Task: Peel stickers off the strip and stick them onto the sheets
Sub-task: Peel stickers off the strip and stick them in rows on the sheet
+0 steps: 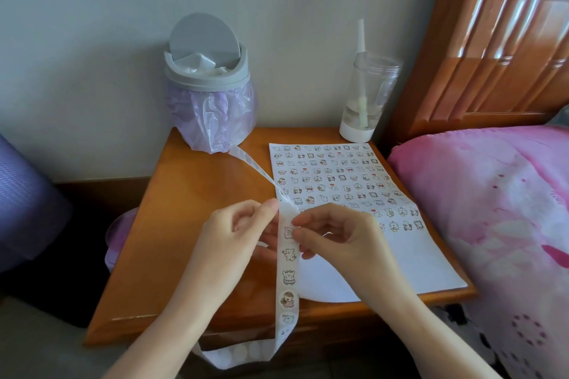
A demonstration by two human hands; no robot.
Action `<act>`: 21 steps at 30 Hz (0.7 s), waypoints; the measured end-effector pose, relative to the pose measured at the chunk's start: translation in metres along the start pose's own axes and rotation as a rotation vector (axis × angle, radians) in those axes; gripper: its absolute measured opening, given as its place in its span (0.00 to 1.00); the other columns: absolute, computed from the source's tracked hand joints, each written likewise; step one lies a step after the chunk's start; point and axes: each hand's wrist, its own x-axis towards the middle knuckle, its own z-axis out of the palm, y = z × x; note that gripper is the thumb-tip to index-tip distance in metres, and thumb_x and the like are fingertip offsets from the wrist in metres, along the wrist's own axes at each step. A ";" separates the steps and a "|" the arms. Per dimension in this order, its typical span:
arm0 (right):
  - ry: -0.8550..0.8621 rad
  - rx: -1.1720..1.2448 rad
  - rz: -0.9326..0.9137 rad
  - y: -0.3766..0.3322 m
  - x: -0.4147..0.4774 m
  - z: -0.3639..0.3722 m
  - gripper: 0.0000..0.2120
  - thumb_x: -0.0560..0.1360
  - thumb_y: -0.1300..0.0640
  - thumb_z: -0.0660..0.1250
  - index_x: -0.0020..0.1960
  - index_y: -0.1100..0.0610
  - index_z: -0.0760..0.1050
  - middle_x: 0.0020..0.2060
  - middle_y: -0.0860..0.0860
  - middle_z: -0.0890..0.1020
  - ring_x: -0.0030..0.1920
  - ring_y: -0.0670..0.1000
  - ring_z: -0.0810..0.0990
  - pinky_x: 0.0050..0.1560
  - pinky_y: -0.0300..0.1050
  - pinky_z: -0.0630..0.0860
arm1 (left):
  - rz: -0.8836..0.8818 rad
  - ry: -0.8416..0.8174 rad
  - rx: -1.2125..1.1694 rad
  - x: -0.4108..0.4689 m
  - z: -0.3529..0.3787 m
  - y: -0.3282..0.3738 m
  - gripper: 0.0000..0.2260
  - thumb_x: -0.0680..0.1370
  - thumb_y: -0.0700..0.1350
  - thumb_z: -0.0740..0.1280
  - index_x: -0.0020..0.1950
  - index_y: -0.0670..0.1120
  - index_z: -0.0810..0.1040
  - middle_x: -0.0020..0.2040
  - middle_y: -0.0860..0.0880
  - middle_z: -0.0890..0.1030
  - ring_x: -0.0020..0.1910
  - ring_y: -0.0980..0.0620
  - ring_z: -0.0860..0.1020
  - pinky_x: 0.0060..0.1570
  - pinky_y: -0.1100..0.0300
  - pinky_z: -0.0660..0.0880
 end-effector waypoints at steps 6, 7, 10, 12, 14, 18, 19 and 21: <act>0.017 -0.007 -0.027 0.001 0.000 0.000 0.03 0.71 0.62 0.72 0.45 0.58 0.81 0.37 0.50 0.85 0.38 0.50 0.84 0.42 0.42 0.82 | 0.024 -0.055 0.039 0.000 0.001 0.001 0.07 0.76 0.47 0.66 0.43 0.47 0.82 0.36 0.51 0.85 0.39 0.55 0.84 0.45 0.55 0.82; 0.018 -0.011 -0.027 0.001 0.000 0.000 0.03 0.72 0.62 0.71 0.45 0.58 0.81 0.37 0.49 0.85 0.38 0.49 0.84 0.41 0.42 0.82 | 0.025 -0.054 0.040 0.001 0.000 0.000 0.07 0.75 0.47 0.66 0.42 0.47 0.83 0.36 0.51 0.85 0.40 0.54 0.83 0.45 0.54 0.82; 0.015 -0.002 -0.026 0.000 0.000 0.000 0.02 0.71 0.62 0.71 0.44 0.57 0.82 0.37 0.49 0.85 0.37 0.49 0.84 0.41 0.40 0.81 | 0.034 -0.048 0.056 0.001 -0.002 0.000 0.06 0.75 0.47 0.67 0.42 0.49 0.83 0.37 0.52 0.85 0.40 0.54 0.83 0.45 0.54 0.82; 0.014 0.004 -0.023 -0.001 0.000 0.000 0.02 0.71 0.62 0.72 0.43 0.57 0.81 0.37 0.49 0.85 0.37 0.49 0.84 0.40 0.40 0.81 | 0.052 -0.043 0.081 0.001 -0.003 0.001 0.06 0.75 0.47 0.67 0.41 0.51 0.83 0.36 0.54 0.85 0.41 0.55 0.83 0.43 0.55 0.82; 0.022 -0.011 -0.022 -0.001 0.001 0.000 0.02 0.71 0.62 0.72 0.42 0.56 0.81 0.37 0.48 0.85 0.38 0.48 0.84 0.39 0.40 0.81 | 0.071 -0.039 0.097 0.000 -0.002 0.001 0.05 0.75 0.47 0.67 0.40 0.52 0.83 0.36 0.55 0.84 0.40 0.56 0.83 0.43 0.57 0.82; 0.048 -0.093 -0.025 0.001 0.002 0.000 0.03 0.71 0.59 0.72 0.39 0.53 0.80 0.37 0.44 0.84 0.40 0.47 0.80 0.40 0.46 0.81 | 0.081 -0.040 0.120 -0.001 -0.001 0.000 0.05 0.74 0.47 0.68 0.40 0.52 0.82 0.35 0.56 0.84 0.39 0.58 0.82 0.41 0.60 0.82; 0.050 -0.117 -0.031 0.003 0.002 0.000 0.03 0.71 0.58 0.72 0.39 0.52 0.80 0.38 0.43 0.83 0.40 0.47 0.79 0.41 0.46 0.80 | 0.076 -0.040 0.116 -0.001 -0.001 0.000 0.06 0.74 0.47 0.68 0.40 0.51 0.82 0.35 0.55 0.84 0.39 0.58 0.82 0.40 0.62 0.81; 0.051 -0.189 -0.059 0.005 0.003 0.000 0.05 0.72 0.55 0.72 0.38 0.48 0.78 0.40 0.41 0.81 0.40 0.46 0.77 0.43 0.42 0.78 | 0.049 -0.043 0.077 0.000 0.000 0.000 0.06 0.75 0.45 0.68 0.40 0.49 0.83 0.35 0.54 0.84 0.38 0.58 0.83 0.36 0.65 0.80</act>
